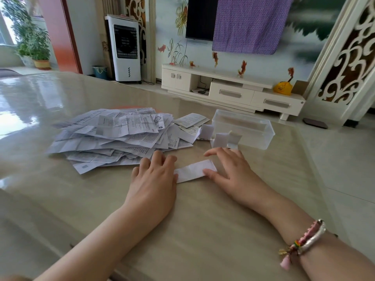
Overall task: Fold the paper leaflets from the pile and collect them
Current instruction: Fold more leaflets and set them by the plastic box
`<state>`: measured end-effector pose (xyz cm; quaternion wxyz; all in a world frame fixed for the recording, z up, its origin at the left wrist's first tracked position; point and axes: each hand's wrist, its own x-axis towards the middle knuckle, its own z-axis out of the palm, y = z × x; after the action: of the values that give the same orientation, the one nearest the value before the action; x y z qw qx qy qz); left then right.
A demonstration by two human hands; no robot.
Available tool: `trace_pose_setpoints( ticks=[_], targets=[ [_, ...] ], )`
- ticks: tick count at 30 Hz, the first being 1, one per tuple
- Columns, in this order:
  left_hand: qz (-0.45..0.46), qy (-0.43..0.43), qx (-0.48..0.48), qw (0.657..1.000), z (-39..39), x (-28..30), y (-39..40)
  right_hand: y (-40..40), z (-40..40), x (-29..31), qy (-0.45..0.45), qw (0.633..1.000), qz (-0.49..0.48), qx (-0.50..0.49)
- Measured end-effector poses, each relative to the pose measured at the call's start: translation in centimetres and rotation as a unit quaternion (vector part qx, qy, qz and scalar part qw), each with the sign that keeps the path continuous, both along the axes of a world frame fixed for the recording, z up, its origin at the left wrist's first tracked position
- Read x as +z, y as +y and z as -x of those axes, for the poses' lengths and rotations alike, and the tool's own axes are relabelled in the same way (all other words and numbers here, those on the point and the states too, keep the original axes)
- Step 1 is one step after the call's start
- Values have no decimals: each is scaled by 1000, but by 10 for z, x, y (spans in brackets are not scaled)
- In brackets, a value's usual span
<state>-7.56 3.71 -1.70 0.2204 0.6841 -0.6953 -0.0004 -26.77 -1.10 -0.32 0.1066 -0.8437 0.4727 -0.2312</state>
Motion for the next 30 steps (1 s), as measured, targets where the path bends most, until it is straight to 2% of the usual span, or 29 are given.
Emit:
trace_pose_setpoints(
  ticks=[4, 12, 17, 20, 26, 30],
  targets=[
    [7, 36, -44, 998, -3, 1, -1, 3, -1, 4, -18, 995, -34, 90],
    [56, 130, -125, 982, -4, 1, 0, 3, 2, 7, 82, 988, 70, 107],
    [72, 123, -117, 983, -5, 4, 1, 9, 0, 12, 81, 983, 117, 112],
    [74, 150, -110, 980, -3, 5, 2, 12, -3, 12, 29, 987, 103, 117],
    [69, 252, -106, 960, -4, 7, 1, 15, -6, 12, -163, 981, -11, 103],
    [47, 375, -127, 917, 0, 15, 2, 10, -5, 10, -237, 968, -49, 62]
  ],
)
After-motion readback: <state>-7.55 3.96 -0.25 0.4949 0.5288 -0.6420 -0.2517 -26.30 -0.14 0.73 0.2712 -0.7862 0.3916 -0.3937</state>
